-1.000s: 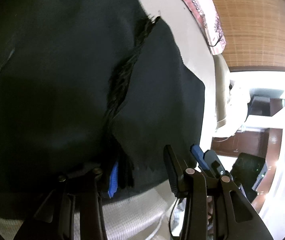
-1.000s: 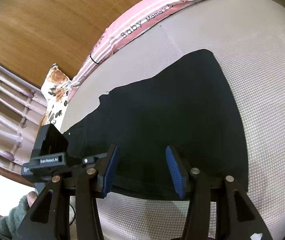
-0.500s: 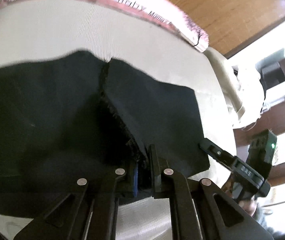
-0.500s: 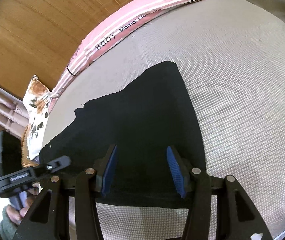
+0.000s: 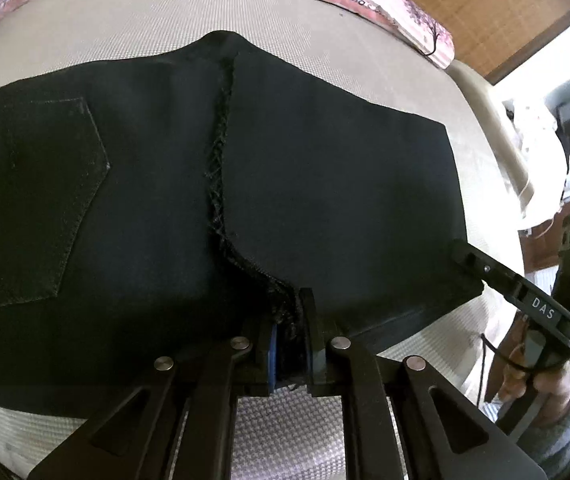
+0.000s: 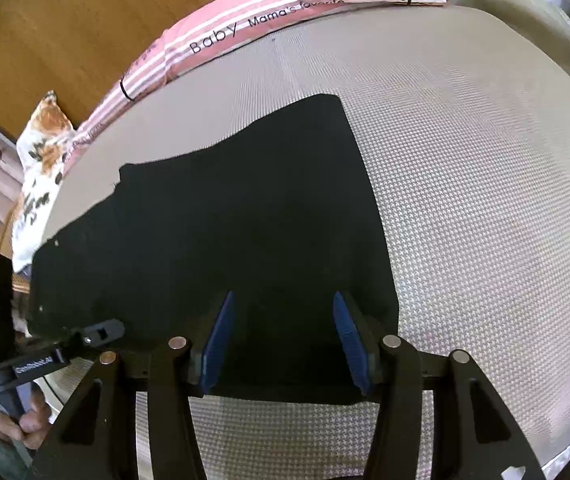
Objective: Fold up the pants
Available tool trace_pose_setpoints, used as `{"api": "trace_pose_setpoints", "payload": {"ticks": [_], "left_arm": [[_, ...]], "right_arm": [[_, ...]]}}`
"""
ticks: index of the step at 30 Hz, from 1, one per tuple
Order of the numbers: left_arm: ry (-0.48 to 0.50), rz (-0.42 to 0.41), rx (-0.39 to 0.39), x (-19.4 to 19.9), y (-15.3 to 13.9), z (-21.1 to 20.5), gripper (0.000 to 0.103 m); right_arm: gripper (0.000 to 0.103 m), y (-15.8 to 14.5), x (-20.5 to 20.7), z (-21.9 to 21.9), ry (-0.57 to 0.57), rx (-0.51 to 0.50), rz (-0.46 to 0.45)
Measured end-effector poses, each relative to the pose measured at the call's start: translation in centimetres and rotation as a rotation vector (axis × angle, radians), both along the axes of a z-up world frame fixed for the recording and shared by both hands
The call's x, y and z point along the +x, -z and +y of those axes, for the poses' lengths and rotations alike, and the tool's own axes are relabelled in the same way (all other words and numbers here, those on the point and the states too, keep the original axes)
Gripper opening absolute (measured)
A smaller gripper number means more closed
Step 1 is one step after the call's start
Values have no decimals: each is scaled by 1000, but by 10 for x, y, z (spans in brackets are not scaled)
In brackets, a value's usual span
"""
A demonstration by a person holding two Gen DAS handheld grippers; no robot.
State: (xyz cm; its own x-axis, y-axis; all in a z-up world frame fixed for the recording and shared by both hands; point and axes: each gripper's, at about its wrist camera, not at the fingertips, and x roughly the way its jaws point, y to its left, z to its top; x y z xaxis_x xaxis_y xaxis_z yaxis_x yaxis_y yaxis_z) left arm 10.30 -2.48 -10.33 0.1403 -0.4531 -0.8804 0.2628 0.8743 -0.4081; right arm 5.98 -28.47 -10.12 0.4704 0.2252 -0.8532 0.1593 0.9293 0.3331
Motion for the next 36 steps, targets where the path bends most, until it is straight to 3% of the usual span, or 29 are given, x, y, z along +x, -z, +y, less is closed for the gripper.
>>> {"api": "trace_pose_setpoints", "payload": {"ticks": [14,24,31,36], "left_arm": [[40,-106,122,-10,-7,-13,24],[33,-184,193,-15,-13,-14,36],[6,-180,218,-11,-6,-6,37],[5,-205,235,-16,-2,-7,37]], "right_arm": [[53,0,2,24,-83,-177,4],[55,-7,2,24,-92,-188,-27],[55,-28,37,19,-104,-272,-112],[51,-24,80,11,-110,-312,-109]]}}
